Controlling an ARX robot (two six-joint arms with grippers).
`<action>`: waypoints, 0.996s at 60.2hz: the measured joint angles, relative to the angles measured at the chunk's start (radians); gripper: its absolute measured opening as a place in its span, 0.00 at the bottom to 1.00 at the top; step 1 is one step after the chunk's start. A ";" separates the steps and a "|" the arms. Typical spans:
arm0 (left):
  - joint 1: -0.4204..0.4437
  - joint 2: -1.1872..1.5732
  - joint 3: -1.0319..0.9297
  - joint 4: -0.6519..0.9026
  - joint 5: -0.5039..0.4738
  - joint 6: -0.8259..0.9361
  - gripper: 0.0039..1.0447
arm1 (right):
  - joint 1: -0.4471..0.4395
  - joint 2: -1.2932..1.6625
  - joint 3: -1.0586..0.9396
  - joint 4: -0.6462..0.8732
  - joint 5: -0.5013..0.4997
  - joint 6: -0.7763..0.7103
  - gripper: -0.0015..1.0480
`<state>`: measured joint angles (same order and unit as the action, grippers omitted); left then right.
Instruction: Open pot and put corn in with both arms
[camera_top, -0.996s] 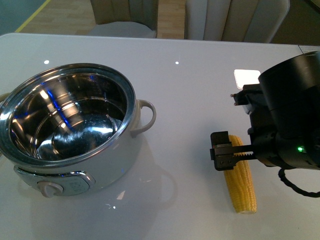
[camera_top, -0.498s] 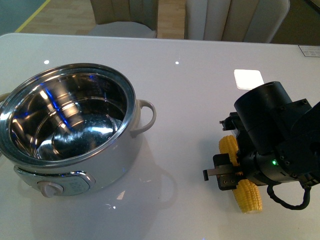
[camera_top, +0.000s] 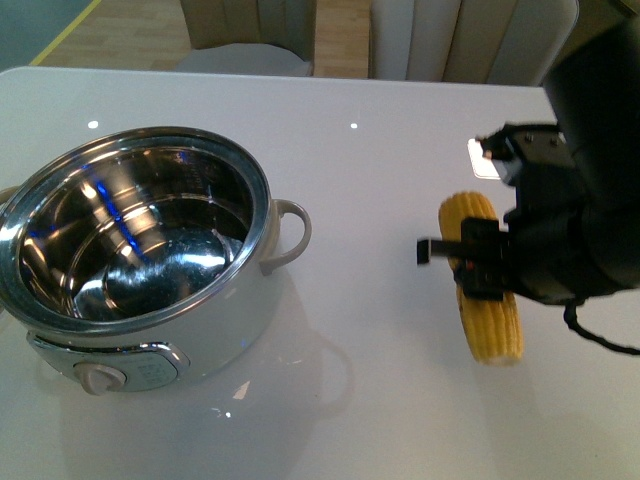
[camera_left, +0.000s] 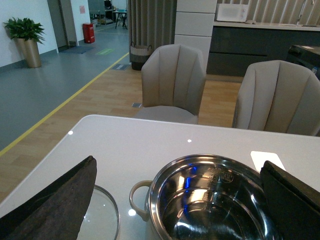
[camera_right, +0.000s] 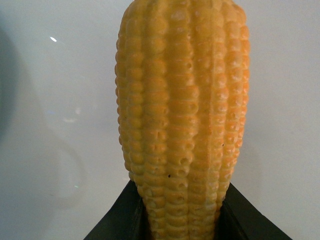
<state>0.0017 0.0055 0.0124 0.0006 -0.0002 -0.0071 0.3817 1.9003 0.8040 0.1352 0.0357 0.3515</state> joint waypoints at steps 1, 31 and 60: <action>0.000 0.000 0.000 0.000 0.000 0.000 0.94 | 0.002 -0.006 0.005 -0.002 -0.003 0.007 0.22; 0.000 0.000 0.000 0.000 0.000 0.000 0.94 | 0.153 -0.013 0.325 -0.114 -0.109 0.251 0.20; 0.000 0.000 0.000 0.000 0.000 0.000 0.94 | 0.315 0.189 0.612 -0.174 -0.138 0.391 0.19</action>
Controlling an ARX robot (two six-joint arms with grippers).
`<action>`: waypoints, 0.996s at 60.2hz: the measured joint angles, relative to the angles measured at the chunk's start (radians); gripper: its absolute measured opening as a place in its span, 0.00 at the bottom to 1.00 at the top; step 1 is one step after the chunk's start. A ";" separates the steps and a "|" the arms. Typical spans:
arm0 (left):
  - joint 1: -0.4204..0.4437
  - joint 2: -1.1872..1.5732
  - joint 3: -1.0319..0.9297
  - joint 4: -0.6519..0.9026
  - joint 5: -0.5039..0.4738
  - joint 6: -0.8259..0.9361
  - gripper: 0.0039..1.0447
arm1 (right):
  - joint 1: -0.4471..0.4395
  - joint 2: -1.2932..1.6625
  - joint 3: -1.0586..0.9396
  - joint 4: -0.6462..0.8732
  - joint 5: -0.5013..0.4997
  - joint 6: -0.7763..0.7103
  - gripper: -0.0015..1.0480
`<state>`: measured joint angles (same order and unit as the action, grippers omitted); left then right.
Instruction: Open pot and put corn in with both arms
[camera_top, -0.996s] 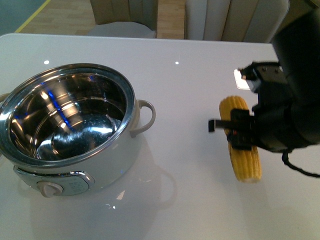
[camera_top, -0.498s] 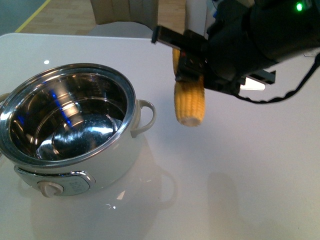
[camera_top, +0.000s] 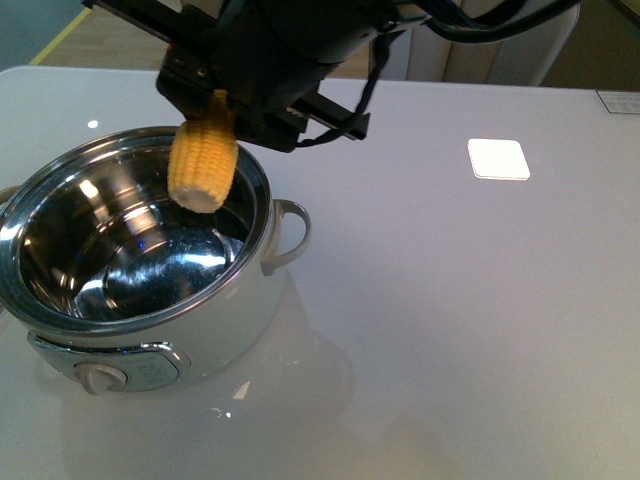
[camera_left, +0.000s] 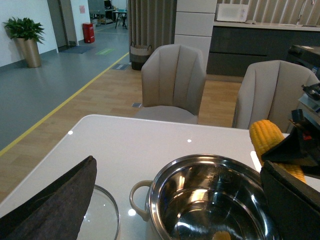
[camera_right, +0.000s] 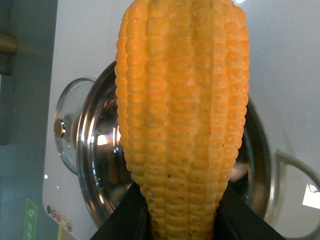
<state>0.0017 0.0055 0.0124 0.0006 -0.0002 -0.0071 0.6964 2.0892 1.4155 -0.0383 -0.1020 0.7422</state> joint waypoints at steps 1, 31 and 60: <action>0.000 0.000 0.000 0.000 0.000 0.000 0.94 | 0.003 0.004 0.005 -0.001 0.000 0.002 0.19; 0.000 0.000 0.000 0.000 0.000 0.000 0.94 | 0.080 0.196 0.187 -0.100 -0.015 0.016 0.19; 0.000 0.000 0.000 0.000 0.000 0.000 0.94 | 0.033 0.121 0.063 0.020 -0.031 0.091 0.90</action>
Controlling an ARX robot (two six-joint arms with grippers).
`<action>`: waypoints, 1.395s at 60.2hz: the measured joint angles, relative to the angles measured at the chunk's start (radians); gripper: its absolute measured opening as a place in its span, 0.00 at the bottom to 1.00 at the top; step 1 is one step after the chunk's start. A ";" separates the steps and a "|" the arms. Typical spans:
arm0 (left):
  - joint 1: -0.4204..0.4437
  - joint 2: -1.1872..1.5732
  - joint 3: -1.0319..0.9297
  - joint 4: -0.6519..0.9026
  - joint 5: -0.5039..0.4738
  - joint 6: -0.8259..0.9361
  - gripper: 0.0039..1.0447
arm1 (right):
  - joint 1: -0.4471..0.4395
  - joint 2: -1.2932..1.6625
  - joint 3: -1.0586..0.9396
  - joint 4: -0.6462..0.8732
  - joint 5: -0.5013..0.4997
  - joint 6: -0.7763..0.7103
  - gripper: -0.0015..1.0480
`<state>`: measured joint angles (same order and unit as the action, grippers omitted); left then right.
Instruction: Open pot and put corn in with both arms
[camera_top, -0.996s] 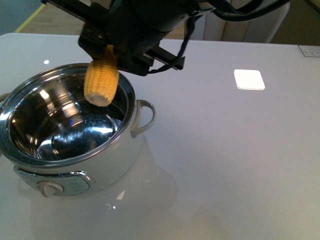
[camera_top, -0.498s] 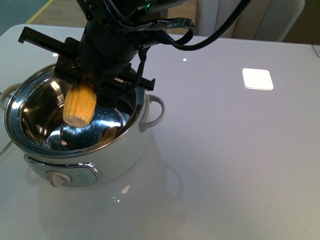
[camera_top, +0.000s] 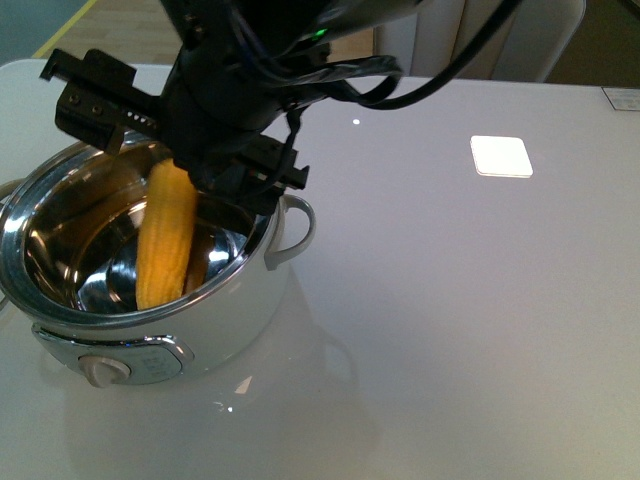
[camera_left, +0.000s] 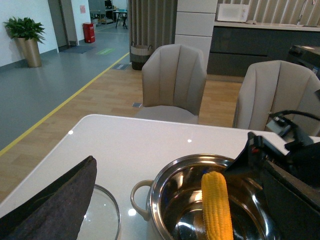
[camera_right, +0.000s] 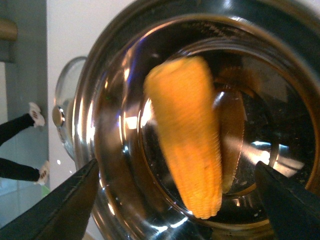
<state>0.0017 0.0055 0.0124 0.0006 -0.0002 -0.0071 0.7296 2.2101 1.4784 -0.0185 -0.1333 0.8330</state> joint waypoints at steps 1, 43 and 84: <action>0.000 0.000 0.000 0.000 0.000 0.000 0.94 | -0.003 -0.007 -0.008 0.006 0.000 0.005 0.91; 0.000 0.000 0.000 0.000 0.000 0.000 0.94 | -0.373 -1.014 -0.873 0.143 0.176 -0.167 0.90; 0.000 0.000 0.000 0.000 0.000 0.000 0.94 | -0.598 -1.466 -1.374 0.647 0.258 -0.824 0.02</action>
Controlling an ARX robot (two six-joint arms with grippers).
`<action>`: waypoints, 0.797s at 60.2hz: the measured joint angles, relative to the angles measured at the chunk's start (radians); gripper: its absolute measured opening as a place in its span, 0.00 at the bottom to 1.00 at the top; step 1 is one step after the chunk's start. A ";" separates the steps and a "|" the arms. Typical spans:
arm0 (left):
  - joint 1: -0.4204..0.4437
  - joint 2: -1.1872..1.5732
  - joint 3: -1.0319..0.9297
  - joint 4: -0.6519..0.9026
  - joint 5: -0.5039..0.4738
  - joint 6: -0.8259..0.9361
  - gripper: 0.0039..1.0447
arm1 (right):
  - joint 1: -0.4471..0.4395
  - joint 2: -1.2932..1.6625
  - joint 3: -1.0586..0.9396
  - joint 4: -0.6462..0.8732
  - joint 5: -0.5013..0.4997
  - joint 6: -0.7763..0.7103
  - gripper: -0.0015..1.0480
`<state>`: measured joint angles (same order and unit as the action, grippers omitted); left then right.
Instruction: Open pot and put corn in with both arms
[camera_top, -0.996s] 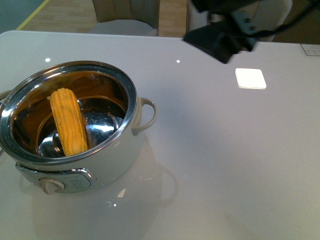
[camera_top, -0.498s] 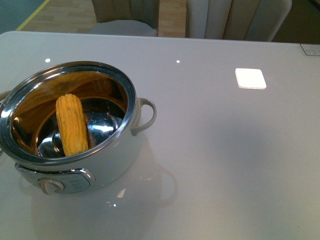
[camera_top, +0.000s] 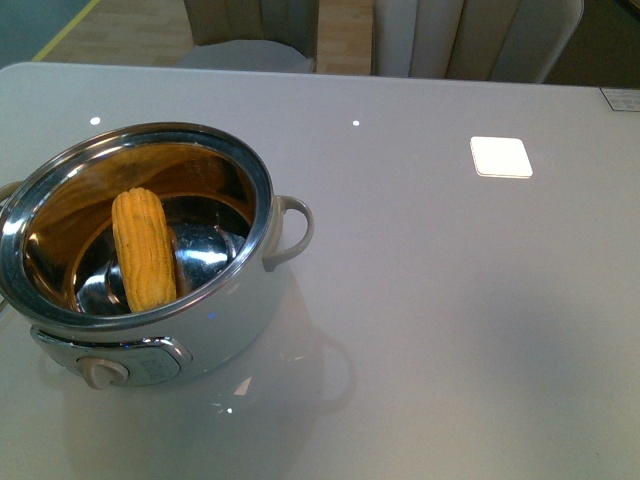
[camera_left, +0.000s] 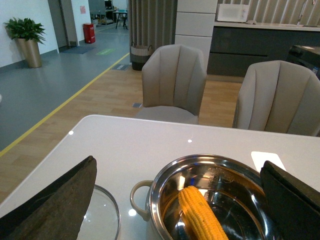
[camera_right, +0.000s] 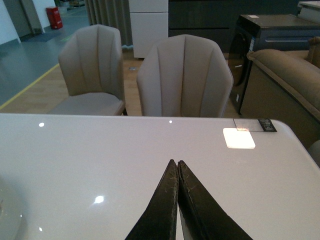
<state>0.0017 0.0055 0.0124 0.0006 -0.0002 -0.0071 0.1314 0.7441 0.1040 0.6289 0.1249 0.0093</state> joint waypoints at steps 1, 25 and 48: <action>0.000 0.000 0.000 0.000 0.000 0.000 0.94 | -0.005 -0.011 -0.005 -0.007 -0.005 0.000 0.02; 0.000 0.000 0.000 0.000 0.000 0.000 0.94 | -0.127 -0.209 -0.086 -0.108 -0.123 -0.003 0.02; 0.000 0.000 0.000 0.000 0.000 0.000 0.94 | -0.129 -0.405 -0.087 -0.290 -0.123 -0.004 0.02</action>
<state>0.0017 0.0055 0.0124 0.0002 -0.0006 -0.0071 0.0021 0.3393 0.0170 0.3393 0.0017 0.0055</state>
